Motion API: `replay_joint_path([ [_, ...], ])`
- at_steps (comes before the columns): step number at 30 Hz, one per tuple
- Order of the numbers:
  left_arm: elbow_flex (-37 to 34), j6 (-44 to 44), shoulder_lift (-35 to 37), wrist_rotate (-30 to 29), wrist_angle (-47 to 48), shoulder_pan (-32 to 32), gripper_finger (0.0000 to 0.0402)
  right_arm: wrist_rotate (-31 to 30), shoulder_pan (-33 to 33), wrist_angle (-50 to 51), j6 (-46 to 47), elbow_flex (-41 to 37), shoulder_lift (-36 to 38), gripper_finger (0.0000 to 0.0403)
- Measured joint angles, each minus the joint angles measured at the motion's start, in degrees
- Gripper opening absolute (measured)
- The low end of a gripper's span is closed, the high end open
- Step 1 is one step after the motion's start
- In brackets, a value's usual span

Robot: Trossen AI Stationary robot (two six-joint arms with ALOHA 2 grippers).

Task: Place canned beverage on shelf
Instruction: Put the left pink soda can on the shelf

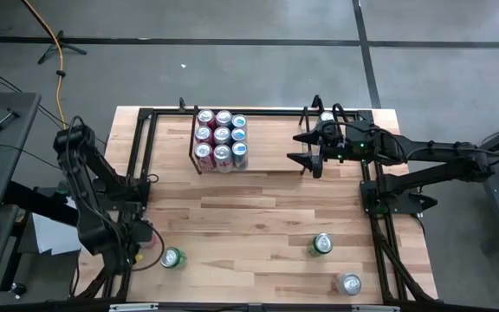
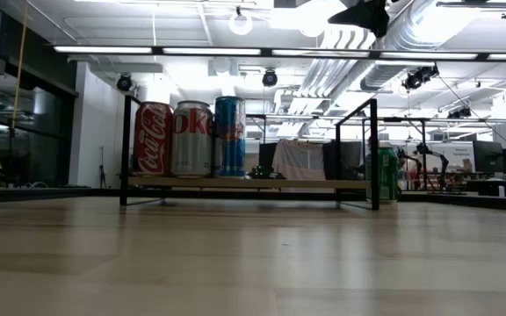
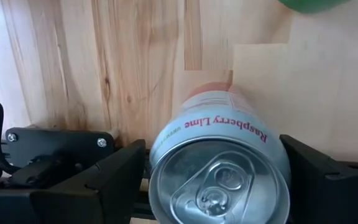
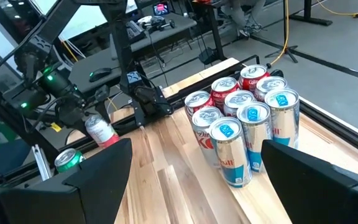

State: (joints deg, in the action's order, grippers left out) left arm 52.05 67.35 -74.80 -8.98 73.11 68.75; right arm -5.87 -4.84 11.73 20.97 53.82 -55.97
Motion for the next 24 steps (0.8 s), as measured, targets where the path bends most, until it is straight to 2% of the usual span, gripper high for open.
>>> replay_joint_path([
  [5, 0.0, 0.07, -0.9, 2.46, -0.34, -0.04, 0.0264, 0.0, 0.0, 0.08, -0.2, 0.0, -0.01, 0.0344],
  [11, -0.04, 0.42, 0.66, 3.84, -1.8, -0.4, 0.0186, 0.0, 0.0, 0.08, -0.39, 0.0, 0.01, 0.0344],
  [16, 2.75, 0.55, 5.4, 5.05, -0.16, -3.41, 0.0183, 0.0, 0.0, 0.1, -0.39, 0.0, 0.0, 0.0344],
  [20, 8.84, 0.55, 10.99, -0.2, 6.85, -8.25, 0.0183, 0.0, 0.0, 0.1, -0.41, 0.0, -0.01, 0.0344],
  [24, 18.07, -0.76, 15.55, -12.63, 13.62, -15.55, 0.0183, 0.0, 0.0, 0.1, -0.42, 0.0, 0.0, 0.0344],
])
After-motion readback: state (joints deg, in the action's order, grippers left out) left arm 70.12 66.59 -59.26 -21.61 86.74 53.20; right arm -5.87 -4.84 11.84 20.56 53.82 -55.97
